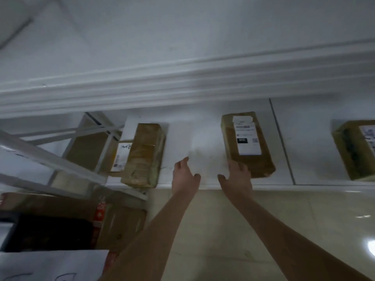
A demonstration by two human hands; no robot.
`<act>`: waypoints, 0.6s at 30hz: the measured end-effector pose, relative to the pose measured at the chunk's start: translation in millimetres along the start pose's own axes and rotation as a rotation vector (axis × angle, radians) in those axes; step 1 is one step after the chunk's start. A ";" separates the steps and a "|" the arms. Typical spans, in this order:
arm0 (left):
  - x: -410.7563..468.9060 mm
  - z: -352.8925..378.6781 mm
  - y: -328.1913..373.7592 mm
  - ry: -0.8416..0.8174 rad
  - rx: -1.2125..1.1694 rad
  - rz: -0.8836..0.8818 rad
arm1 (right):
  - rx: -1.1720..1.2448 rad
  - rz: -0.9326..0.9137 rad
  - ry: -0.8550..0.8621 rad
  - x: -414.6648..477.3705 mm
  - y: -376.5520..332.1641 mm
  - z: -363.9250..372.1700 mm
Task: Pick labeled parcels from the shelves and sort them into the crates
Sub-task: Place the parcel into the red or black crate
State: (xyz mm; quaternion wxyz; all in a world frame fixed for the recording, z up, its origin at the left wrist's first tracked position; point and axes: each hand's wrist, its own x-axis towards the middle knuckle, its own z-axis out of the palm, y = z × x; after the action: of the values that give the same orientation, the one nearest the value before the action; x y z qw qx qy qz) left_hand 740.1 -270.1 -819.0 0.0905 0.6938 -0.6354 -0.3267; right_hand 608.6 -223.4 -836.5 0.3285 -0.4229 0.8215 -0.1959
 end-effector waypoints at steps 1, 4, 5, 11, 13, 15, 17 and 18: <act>2.9 -12.3 -13.6 0.037 0.033 -0.007 | 0.005 -0.030 -0.037 -4.4 -14.1 13.2; 12.1 -47.1 -58.6 0.181 0.121 -0.057 | 0.043 -0.109 -0.156 -14.5 -49.3 54.4; 16.1 -57.8 -74.4 0.230 0.147 -0.073 | 0.066 -0.126 -0.192 -16.5 -59.0 68.3; 49.0 -96.0 -157.5 0.209 0.014 -0.216 | 0.334 -0.148 -0.337 -29.7 -108.8 144.3; 52.9 -95.6 -162.7 0.150 -0.034 -0.187 | 0.442 -0.155 -0.336 -33.2 -119.4 152.2; 48.8 -90.0 -156.5 0.153 -0.072 -0.082 | 0.547 -0.119 -0.321 -35.5 -124.7 147.7; 41.5 -84.1 -146.0 0.144 -0.115 0.026 | 0.681 -0.035 -0.302 -37.0 -124.4 137.4; 38.1 -80.3 -141.3 0.127 -0.115 0.091 | 0.752 0.020 -0.299 -37.3 -120.7 131.6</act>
State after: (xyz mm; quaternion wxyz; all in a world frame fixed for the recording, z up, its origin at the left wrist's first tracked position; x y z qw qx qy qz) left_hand 901.2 -304.2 -846.5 0.1851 0.6774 -0.6393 -0.3134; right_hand 785.7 -266.8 -843.3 0.5779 -0.2892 0.6397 -0.4161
